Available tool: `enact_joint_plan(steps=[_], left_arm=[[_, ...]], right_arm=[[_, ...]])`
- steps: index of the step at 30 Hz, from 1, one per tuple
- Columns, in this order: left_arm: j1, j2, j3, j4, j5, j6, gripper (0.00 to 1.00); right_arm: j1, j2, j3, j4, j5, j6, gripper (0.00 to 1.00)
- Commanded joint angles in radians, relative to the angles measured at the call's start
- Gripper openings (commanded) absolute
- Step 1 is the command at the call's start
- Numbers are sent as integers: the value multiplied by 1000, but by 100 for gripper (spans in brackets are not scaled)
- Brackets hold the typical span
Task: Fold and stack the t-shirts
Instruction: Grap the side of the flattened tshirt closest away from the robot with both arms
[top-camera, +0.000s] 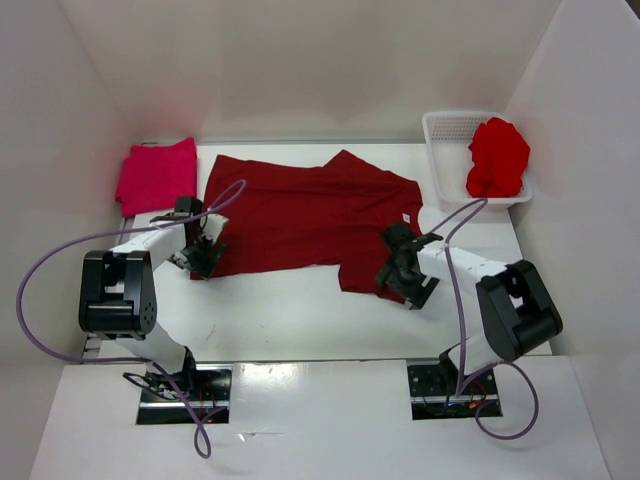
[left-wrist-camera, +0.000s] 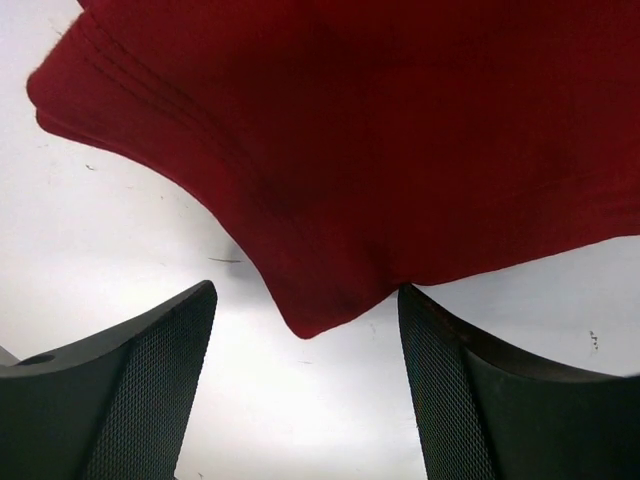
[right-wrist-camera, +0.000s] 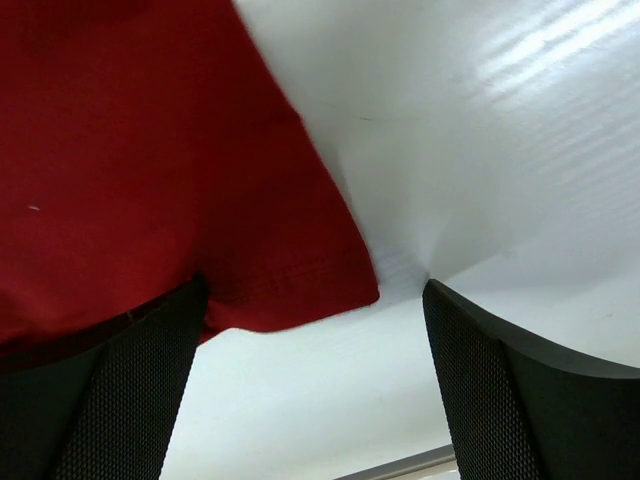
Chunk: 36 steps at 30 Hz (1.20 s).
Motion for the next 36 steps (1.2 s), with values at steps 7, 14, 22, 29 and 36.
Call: enact_joint_plan(steps=[7,14,22,29,36], left_arm=[[-2,88,16,2,37,-15,51],[-2,108,16,2,46,-5,8],[8,-26,53,-84,46,14,0],[28,-230,125,-297,75,81,0],[28,-418,102,-457,55,146,0]], right_arm=[[8,110,41,63,20,-2,82],[8,154,70,97,-24,-50,27],[8,-2,130,-47,31,-59,0],[17,-388,297,-277,100,39,0],[36,-538,320,-431,109,59,0]])
